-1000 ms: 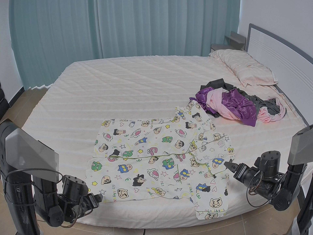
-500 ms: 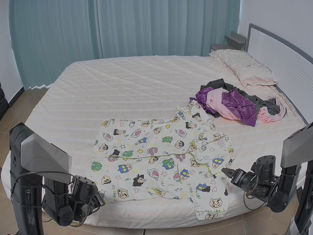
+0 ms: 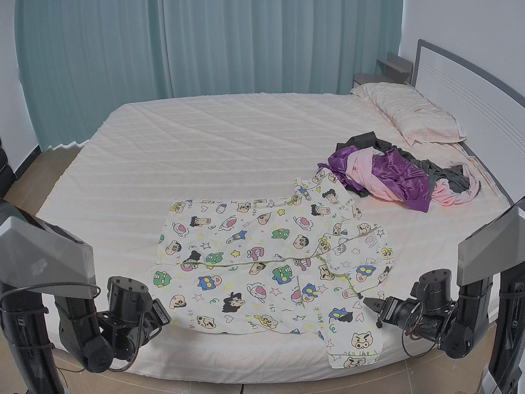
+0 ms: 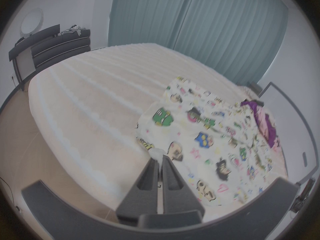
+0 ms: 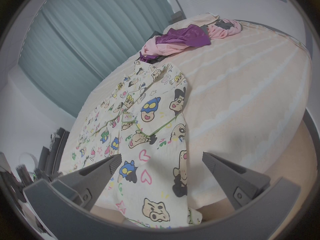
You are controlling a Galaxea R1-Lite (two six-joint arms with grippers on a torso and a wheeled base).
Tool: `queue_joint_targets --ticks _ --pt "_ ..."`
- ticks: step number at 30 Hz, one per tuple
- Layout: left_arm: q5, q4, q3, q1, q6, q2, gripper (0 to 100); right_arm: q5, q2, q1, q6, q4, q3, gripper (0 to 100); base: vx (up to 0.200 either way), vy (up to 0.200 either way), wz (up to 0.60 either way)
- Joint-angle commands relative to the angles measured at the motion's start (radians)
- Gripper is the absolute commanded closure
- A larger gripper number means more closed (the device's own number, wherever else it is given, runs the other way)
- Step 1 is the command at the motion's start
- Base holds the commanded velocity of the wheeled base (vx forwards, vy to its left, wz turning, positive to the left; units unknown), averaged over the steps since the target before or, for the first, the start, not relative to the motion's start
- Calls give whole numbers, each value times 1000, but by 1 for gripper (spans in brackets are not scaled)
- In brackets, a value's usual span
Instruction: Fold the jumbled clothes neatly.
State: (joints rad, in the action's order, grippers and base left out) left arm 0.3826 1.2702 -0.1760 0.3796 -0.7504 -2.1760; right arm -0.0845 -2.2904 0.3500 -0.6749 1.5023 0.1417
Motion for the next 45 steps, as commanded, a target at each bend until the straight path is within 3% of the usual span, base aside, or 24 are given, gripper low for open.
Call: queue_joint_targets --ticks 1,8,13,14,30,37,38,45 --pt "7 -8 -42 -19 6 143 100 3 -64 29 64 -34 53 0 0 0 0" --pt "9 -3 -28 -57 59 134 100 34 -100 63 124 -59 81 0 0 0 0" --pt "9 5 12 -57 59 134 100 49 -86 60 146 -174 141 0 0 0 0" --pt "9 5 15 -59 59 134 100 51 -83 55 149 -189 153 100 0 0 0" --pt "7 5 4 -62 54 97 100 29 -61 -14 163 -206 361 100 0 0 0" --pt "9 24 7 -64 52 58 100 29 -69 -16 215 -261 349 100 0 0 0" --pt "7 29 10 -62 54 54 100 29 -67 -17 213 -257 346 0 0 0 0" --pt "9 47 18 -62 56 45 100 29 3 -51 219 -271 266 0 0 0 0"
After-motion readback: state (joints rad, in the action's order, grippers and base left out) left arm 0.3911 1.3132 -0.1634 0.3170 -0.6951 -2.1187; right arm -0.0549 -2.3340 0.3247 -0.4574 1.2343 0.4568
